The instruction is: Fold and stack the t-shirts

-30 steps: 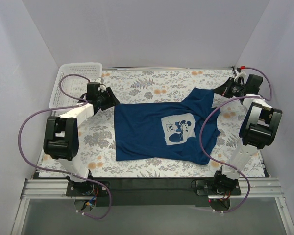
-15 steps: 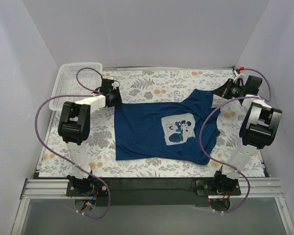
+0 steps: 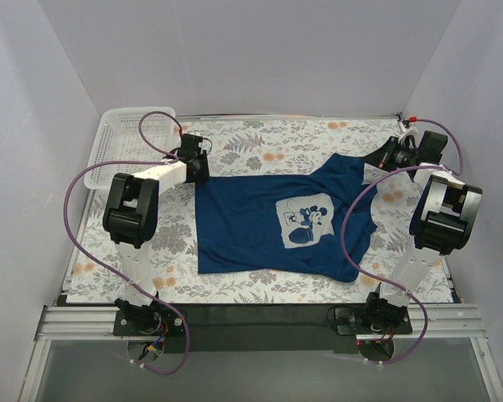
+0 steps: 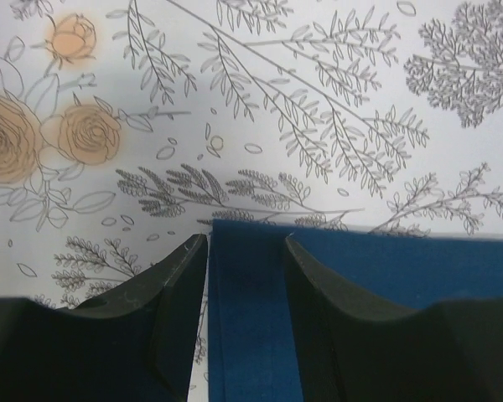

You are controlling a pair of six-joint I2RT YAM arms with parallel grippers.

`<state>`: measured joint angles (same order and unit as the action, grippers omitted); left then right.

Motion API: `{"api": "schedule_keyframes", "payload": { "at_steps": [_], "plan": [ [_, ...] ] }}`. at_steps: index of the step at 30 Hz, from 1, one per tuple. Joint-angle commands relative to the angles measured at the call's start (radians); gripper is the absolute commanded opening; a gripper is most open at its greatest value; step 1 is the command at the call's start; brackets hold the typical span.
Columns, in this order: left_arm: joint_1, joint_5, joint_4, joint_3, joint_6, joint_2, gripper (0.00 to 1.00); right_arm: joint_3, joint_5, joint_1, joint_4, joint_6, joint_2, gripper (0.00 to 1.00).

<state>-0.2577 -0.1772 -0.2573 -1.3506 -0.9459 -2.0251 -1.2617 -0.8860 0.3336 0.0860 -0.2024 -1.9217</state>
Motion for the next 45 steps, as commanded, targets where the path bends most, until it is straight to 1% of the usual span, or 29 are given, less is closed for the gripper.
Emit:
{"api": "schedule_keyframes", "payload": {
  "at_steps": [1,6,8,10,11,12,13,14,19,22,23,24,25,27,28,30,33,34,36,37,40,43,44,45],
  "plan": [
    [0.002,-0.057,-0.023,-0.053,0.027,-0.023,0.4,-0.004,-0.018,0.004,0.037,0.017,0.003,0.01],
    [0.002,-0.041,-0.03,-0.047,0.013,-0.046,0.4,0.001,-0.018,0.004,0.037,0.018,0.0,0.01],
    [0.002,-0.024,-0.034,-0.05,0.016,-0.052,0.36,0.001,-0.018,0.005,0.037,0.018,0.0,0.01],
    [0.003,0.007,-0.046,-0.062,0.012,-0.069,0.29,-0.001,-0.019,0.005,0.035,0.017,0.0,0.01],
    [0.003,0.025,-0.054,-0.065,0.01,-0.075,0.17,-0.002,-0.018,0.005,0.035,0.018,0.0,0.01],
    [0.002,0.033,-0.057,-0.068,0.009,-0.075,0.12,-0.002,-0.018,0.005,0.035,0.017,0.0,0.01],
    [0.002,0.041,-0.057,-0.067,0.006,-0.072,0.04,-0.002,-0.018,0.005,0.034,0.018,0.0,0.01],
    [0.002,0.048,-0.057,-0.064,-0.001,-0.069,0.0,-0.002,-0.018,0.005,0.031,0.02,0.0,0.01],
    [0.003,0.097,-0.048,-0.074,-0.002,-0.015,0.0,-0.007,-0.019,0.005,0.008,0.046,0.004,0.01],
    [0.003,0.126,-0.03,-0.087,0.004,0.055,0.0,-0.01,-0.021,0.001,-0.018,0.084,0.019,0.01],
    [0.005,0.155,-0.013,-0.085,0.004,0.08,0.0,-0.016,-0.015,-0.004,-0.034,0.104,0.027,0.01],
    [0.009,0.169,-0.002,-0.078,0.004,0.118,0.0,-0.03,0.002,-0.019,-0.084,0.169,0.045,0.01],
    [0.015,0.176,0.01,-0.07,0.002,0.14,0.0,-0.039,0.01,-0.03,-0.121,0.197,0.055,0.01],
    [0.037,0.266,0.038,-0.055,-0.007,0.19,0.0,-0.047,0.041,-0.056,-0.173,0.276,0.096,0.01],
    [0.044,0.286,0.043,-0.041,-0.013,0.201,0.0,-0.044,0.086,-0.086,-0.201,0.337,0.118,0.01],
    [0.064,0.321,0.052,-0.03,-0.021,0.221,0.0,-0.03,0.136,-0.119,-0.207,0.38,0.16,0.01],
    [0.084,0.352,0.076,0.002,-0.021,0.258,0.0,-0.016,0.252,-0.189,-0.209,0.463,0.278,0.01],
    [0.089,0.361,0.079,0.008,-0.021,0.267,0.0,-0.021,0.324,-0.223,-0.207,0.478,0.302,0.01],
    [0.101,0.364,0.092,0.015,-0.021,0.299,0.0,-0.036,0.387,-0.248,-0.206,0.521,0.366,0.01],
    [0.106,0.375,0.096,0.015,-0.021,0.313,0.0,-0.062,0.438,-0.263,-0.206,0.529,0.387,0.01],
    [0.123,0.396,0.116,0.007,-0.024,0.376,0.0,-0.116,0.499,-0.268,-0.213,0.554,0.457,0.01],
    [0.14,0.404,0.138,-0.013,-0.034,0.451,0.0,-0.224,0.528,-0.268,-0.255,0.584,0.504,0.01],
    [0.144,0.403,0.148,-0.019,-0.037,0.477,0.0,-0.299,0.533,-0.268,-0.264,0.59,0.512,0.01],
    [0.153,0.398,0.156,-0.024,-0.04,0.523,0.0,-0.336,0.539,-0.268,-0.275,0.592,0.524,0.01]
  ]
}}
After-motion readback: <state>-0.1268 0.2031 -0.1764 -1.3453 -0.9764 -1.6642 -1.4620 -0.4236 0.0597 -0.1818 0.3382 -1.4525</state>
